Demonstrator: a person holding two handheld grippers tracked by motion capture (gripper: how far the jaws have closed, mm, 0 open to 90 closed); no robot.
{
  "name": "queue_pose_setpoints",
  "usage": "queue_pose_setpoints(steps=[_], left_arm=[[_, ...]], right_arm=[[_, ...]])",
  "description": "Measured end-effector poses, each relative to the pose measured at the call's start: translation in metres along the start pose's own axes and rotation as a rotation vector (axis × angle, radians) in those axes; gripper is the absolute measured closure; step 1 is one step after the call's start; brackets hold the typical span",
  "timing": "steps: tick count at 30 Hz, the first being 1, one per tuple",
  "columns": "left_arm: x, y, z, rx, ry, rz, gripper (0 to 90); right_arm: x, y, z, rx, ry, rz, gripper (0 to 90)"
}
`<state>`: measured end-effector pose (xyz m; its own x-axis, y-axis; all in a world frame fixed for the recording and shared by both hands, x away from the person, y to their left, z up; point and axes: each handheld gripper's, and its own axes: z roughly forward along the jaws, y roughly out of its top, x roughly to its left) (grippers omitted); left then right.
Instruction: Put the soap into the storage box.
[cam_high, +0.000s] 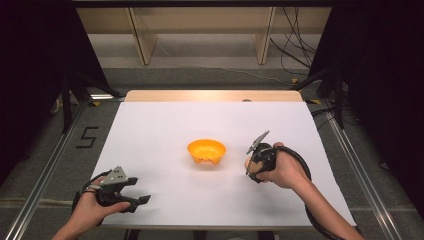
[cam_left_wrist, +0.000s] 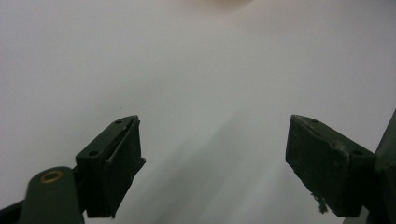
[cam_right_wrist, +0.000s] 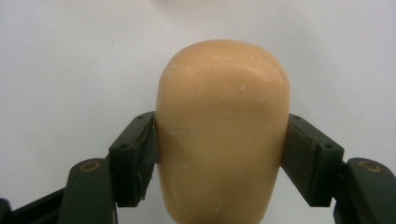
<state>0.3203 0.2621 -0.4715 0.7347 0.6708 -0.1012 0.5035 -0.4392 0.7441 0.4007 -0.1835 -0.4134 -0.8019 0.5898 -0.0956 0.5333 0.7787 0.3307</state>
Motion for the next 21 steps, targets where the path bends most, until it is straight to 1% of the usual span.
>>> queue_pose_setpoints(steps=[2,3,4,6,7,9,10,11,12,13,15,16,17,19,20,21], left_arm=[[0.0,0.0,0.0,0.0,0.0,0.0,18.0],[0.0008,0.0003,-0.0008,0.011,0.002,0.012,18.1],[0.0006,0.0002,-0.0008,0.007,-0.001,0.009,18.0],[0.0005,0.0002,-0.0008,0.006,-0.001,0.009,18.0],[0.0008,0.0003,-0.0009,0.01,0.002,0.012,18.0],[0.0008,0.0003,-0.001,0.009,-0.003,0.014,18.0],[0.0007,0.0003,-0.0009,0.006,-0.003,0.011,18.0],[-0.0001,-0.0001,-0.0006,0.006,0.002,-0.007,18.0],[-0.0001,-0.0001,-0.0006,0.006,0.002,-0.007,18.0],[-0.0009,-0.0002,0.0,-0.003,0.0,-0.018,18.0],[-0.0008,-0.0001,-0.0001,-0.003,0.0,-0.017,18.0],[0.0,0.0,-0.0006,0.005,0.001,-0.007,18.0],[-0.0001,0.0,-0.0006,0.005,0.0,-0.007,18.0],[0.0,0.0,-0.0006,0.006,0.001,-0.006,18.0],[-0.0003,0.0,-0.0006,0.003,-0.002,-0.009,18.0],[-0.0001,0.0,-0.0008,0.005,-0.001,-0.006,18.0]], right_arm=[[0.0002,0.0005,0.0,-0.002,-0.003,-0.003,33.5],[0.0002,0.0012,0.0001,-0.005,-0.009,-0.001,33.5],[-0.0006,0.0015,0.0005,-0.005,-0.023,-0.01,33.5],[-0.0013,0.002,0.0004,-0.008,-0.019,-0.019,33.5],[0.0014,0.0028,0.0002,-0.01,-0.001,0.012,33.5],[-0.0005,0.0035,0.0008,-0.006,-0.026,-0.006,33.5],[0.0002,0.0044,0.0012,-0.023,-0.016,-0.006,33.5],[0.0012,0.0047,0.0007,-0.022,-0.004,0.008,33.5],[0.0014,0.0052,0.0006,-0.02,-0.011,0.009,33.5],[0.0002,0.0057,0.0002,-0.021,-0.022,-0.003,33.5],[0.0008,0.0069,0.0003,-0.029,-0.013,0.001,33.5],[0.0007,0.0073,0.0004,-0.03,-0.021,0.0,33.5],[0.0004,0.0076,0.0001,-0.03,-0.026,-0.002,33.5],[0.0003,0.0091,0.0,-0.039,-0.016,-0.012,33.5],[0.0001,0.0094,-0.0002,-0.042,-0.029,-0.01,33.5],[0.0004,0.0097,-0.0006,-0.038,-0.028,-0.005,33.5]])
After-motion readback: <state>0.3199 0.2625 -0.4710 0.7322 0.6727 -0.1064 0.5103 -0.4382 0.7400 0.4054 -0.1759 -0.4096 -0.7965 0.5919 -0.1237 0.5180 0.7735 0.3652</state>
